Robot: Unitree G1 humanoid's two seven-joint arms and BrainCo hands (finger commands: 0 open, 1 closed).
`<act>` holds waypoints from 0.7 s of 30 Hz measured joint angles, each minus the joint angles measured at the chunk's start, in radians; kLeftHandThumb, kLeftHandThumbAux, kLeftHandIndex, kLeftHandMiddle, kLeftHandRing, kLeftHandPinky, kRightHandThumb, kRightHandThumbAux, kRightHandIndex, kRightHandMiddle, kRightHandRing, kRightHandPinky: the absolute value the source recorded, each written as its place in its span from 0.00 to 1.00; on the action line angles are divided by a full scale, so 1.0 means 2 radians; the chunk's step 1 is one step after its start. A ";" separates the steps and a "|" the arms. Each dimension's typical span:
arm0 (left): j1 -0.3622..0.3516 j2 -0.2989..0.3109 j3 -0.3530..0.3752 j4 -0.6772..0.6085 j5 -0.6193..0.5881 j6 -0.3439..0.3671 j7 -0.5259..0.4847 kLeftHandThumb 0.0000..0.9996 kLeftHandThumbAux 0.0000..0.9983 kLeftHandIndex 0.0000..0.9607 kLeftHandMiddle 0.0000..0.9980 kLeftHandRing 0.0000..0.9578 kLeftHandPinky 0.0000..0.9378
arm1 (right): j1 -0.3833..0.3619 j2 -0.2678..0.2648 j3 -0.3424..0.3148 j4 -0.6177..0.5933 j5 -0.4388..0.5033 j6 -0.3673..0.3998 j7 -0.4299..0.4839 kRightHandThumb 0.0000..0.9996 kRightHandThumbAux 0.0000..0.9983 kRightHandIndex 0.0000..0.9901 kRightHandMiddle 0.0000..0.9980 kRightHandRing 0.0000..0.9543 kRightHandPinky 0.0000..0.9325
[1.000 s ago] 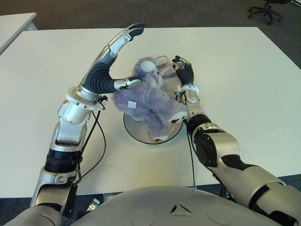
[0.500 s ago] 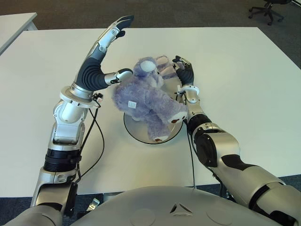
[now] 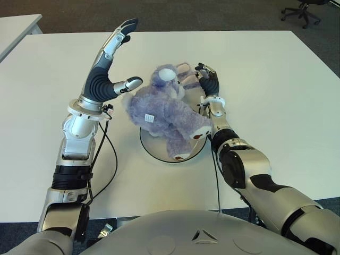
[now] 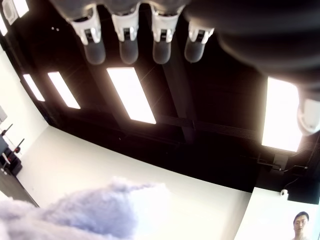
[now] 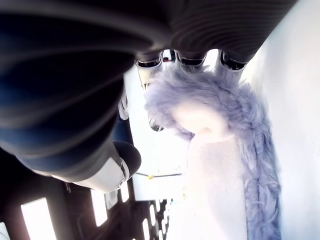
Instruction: Put the doll into the plate.
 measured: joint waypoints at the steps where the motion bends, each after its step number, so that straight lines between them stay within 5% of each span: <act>1: -0.003 0.000 0.000 0.006 0.002 -0.006 0.003 0.09 0.34 0.00 0.02 0.00 0.00 | 0.000 0.000 0.000 0.000 0.000 0.000 0.000 0.68 0.74 0.40 0.16 0.17 0.23; 12: -0.031 -0.005 0.003 0.097 -0.040 -0.058 0.006 0.09 0.28 0.00 0.02 0.00 0.04 | 0.000 -0.001 0.000 0.001 0.000 0.000 0.000 0.68 0.74 0.40 0.16 0.17 0.24; 21: -0.046 -0.012 0.005 0.136 -0.087 -0.052 -0.011 0.10 0.31 0.00 0.03 0.03 0.07 | 0.000 -0.001 0.000 0.001 0.000 0.000 0.000 0.68 0.74 0.40 0.16 0.17 0.23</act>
